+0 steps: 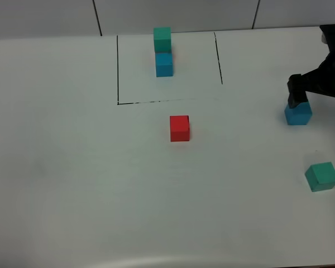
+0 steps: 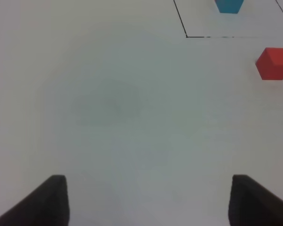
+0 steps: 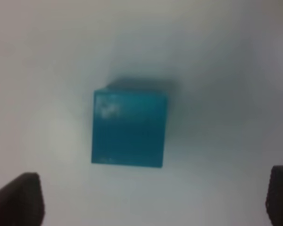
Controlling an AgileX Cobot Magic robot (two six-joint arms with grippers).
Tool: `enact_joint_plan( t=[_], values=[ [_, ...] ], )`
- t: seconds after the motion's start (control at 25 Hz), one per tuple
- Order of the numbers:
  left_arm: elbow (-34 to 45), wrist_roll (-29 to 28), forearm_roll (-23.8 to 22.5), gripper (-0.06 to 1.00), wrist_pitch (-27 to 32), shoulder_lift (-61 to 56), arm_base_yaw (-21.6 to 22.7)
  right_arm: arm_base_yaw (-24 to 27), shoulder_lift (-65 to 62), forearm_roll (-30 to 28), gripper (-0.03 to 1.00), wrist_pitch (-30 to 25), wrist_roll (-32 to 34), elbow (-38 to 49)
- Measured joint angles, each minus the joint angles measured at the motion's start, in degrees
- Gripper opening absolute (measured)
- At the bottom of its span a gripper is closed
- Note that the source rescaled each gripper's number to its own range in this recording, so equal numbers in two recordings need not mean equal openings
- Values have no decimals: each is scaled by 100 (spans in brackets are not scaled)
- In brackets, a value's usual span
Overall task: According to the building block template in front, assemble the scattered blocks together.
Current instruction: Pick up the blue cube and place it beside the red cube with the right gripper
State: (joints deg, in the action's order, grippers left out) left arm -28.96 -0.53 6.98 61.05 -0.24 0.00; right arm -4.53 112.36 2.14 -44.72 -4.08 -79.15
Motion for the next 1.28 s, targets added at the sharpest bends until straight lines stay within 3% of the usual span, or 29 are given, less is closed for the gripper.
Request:
enact_joint_plan(
  t=[0.32, 0.48, 0.56, 0.6, 0.72, 1.0, 1.08, 1.28],
  values=[
    [0, 0, 0, 51, 0, 0, 0, -89, 549, -64, 98, 234, 79, -176],
    [0, 0, 0, 51, 0, 0, 0, -89, 749, -102, 88, 259, 105, -176],
    [0, 0, 0, 51, 0, 0, 0, -89, 800, -105, 73, 259, 105, -176],
    [0, 0, 0, 51, 0, 0, 0, -89, 805, -110, 60, 259, 109, -176],
    [0, 0, 0, 51, 0, 0, 0, -89, 805, -117, 3, 259, 109, -176],
    [0, 0, 0, 51, 0, 0, 0, -226, 772, -214, 2, -101, -503, -383],
    [0, 0, 0, 51, 0, 0, 0, -458, 705, -296, 2, -354, -1130, -498],
    [0, 0, 0, 51, 0, 0, 0, -1416, 628, -184, 2, -1019, -3464, -592]
  ],
)
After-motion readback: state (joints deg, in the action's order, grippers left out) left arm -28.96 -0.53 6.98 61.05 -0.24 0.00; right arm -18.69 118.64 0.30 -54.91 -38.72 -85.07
